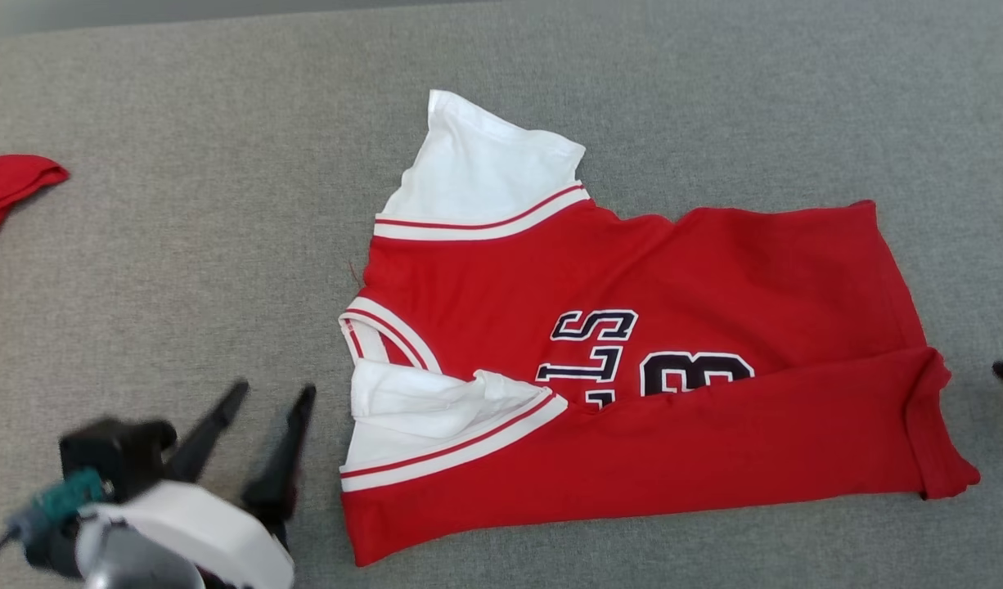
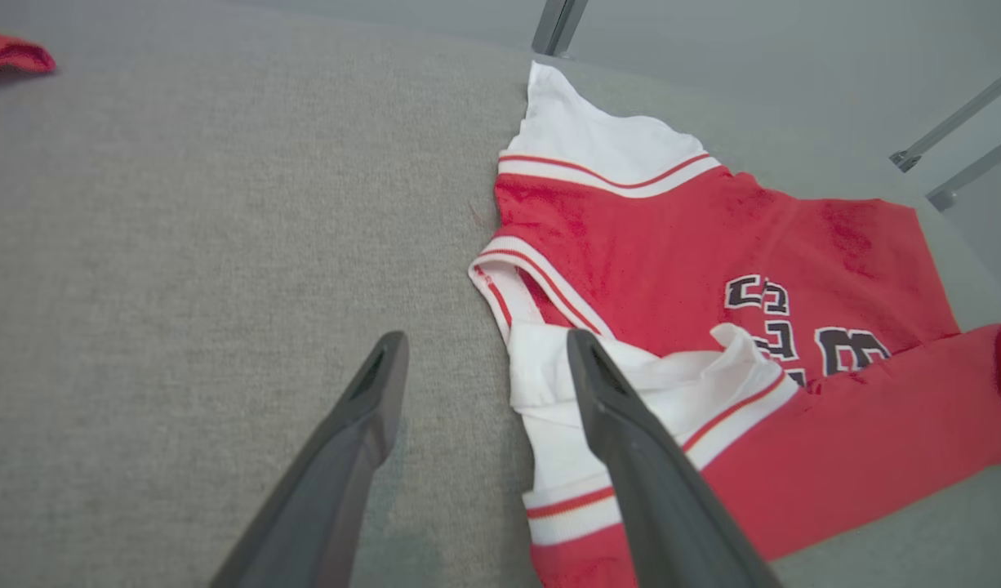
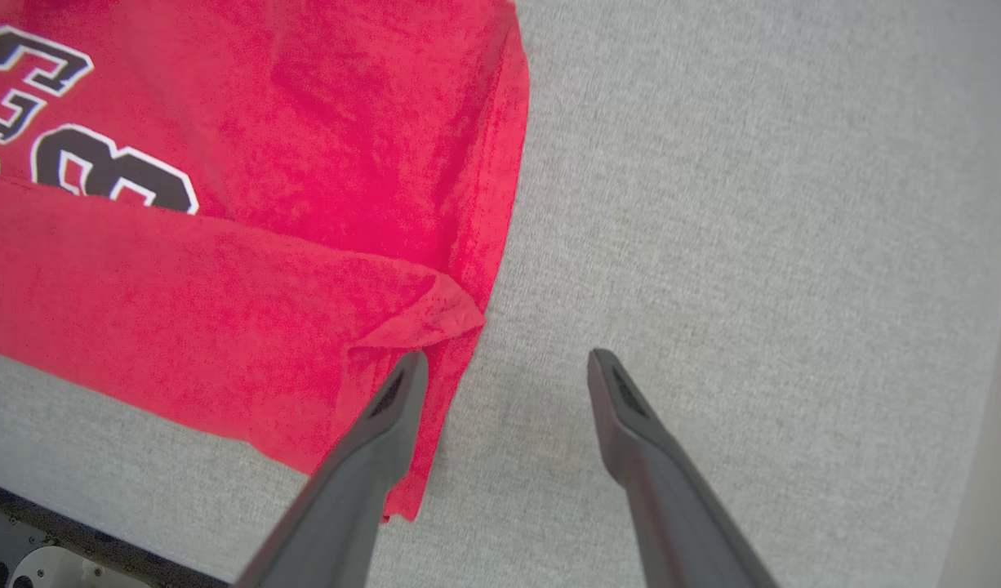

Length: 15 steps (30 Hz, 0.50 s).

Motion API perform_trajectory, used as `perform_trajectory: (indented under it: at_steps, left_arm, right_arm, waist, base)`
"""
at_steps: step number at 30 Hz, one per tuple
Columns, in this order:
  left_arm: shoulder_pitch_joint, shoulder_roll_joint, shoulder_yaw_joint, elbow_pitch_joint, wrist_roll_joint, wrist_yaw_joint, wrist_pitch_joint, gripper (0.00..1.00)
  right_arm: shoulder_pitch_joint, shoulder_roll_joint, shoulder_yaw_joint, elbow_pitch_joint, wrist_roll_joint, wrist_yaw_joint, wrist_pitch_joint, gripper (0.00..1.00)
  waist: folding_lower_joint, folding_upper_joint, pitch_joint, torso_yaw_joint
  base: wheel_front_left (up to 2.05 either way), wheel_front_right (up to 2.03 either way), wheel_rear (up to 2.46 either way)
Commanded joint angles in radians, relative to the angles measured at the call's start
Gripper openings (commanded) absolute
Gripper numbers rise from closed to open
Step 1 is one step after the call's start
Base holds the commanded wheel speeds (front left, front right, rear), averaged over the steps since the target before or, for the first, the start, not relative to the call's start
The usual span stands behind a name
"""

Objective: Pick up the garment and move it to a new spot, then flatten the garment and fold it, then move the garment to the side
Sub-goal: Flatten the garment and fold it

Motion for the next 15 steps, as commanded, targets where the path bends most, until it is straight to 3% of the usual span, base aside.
perform_trajectory:
  at_steps: [1, 5, 10, 15]
  left_arm:
    - [-0.105, 0.054, 0.021, -0.032, 0.027, -0.012, 0.046, 1.0]
    - [-0.409, 0.101, 0.011, -0.002, 0.013, -0.061, 0.188, 1.0]
    - [-0.828, 0.046, -0.051, 0.224, -0.005, -0.114, 0.322, 1.0]
    - [-1.088, -0.017, -0.125, 0.472, 0.0, -0.179, 0.39, 1.0]
  right_arm:
    - [-0.045, 0.007, -0.045, -0.005, -0.022, 0.0, 0.005, 1.0]
    - [-0.189, 0.098, -0.087, 0.037, -0.113, 0.0, 0.055, 1.0]
    - [-0.424, 0.272, -0.038, 0.142, -0.23, 0.0, 0.117, 1.0]
    - [-0.582, 0.411, 0.061, 0.271, -0.296, 0.0, 0.096, 1.0]
  waist:
    - [0.0, -0.0001, 0.054, -0.02]
    - [0.0, -0.0001, 0.145, -0.029]
    - [0.0, -0.0001, 0.254, -0.056]
    - [0.0, -0.0001, 0.303, -0.098]
  base:
    - [0.0, 0.0, 0.0]
    - [0.0, 0.0, 0.0]
    - [0.0, 0.0, 0.0]
    - [0.0, 0.0, 0.0]
